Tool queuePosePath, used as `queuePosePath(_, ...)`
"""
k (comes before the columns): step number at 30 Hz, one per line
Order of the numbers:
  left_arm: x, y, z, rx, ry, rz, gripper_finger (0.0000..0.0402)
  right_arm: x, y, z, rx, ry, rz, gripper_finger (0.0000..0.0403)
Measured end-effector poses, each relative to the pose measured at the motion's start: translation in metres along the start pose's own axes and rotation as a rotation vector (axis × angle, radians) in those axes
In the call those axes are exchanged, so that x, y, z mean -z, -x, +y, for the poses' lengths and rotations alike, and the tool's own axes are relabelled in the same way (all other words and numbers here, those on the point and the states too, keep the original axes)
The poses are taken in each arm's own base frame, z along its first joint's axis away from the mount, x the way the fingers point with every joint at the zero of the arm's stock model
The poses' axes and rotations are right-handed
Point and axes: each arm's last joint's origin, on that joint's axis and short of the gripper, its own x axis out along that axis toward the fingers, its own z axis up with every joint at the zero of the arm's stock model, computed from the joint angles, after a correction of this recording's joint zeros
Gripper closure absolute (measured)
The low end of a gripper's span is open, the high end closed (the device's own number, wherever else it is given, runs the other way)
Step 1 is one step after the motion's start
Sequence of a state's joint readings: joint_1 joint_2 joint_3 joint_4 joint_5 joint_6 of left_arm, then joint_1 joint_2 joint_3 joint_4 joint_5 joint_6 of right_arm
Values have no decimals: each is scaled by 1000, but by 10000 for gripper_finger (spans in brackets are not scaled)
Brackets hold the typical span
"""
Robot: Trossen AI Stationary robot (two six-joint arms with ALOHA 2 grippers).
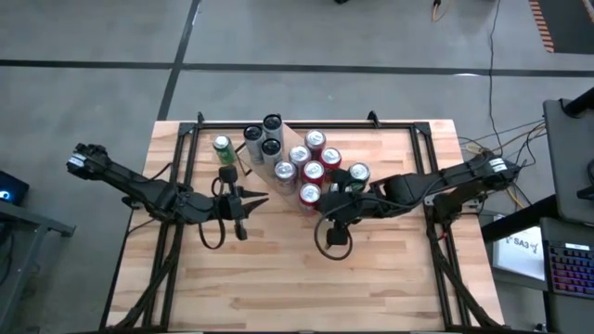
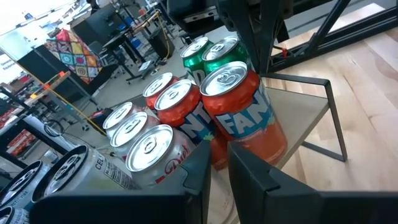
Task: Place canned beverage on shelf
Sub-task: Put the orange soda can on the shelf aligned with the other orange soda can
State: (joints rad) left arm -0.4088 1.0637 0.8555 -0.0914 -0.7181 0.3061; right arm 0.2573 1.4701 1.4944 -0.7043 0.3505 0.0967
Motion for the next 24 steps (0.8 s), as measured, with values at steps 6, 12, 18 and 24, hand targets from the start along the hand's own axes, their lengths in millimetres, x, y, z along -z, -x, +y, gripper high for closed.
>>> queuePosePath(6,0,0,0,1,-2,2,364,0,-7,0,72,4,-4,394)
queuePosePath(12,1,0,0,2,-2,3,364,-2,-8,1,72,2,-22,394)
queuePosePath(18,1,0,0,2,2,3,364,-2,-5,0,70,20,-22,394)
queuePosePath(24,4,-1,-2,5,16,11,364,-15,12,-5,65,-2,-83,394)
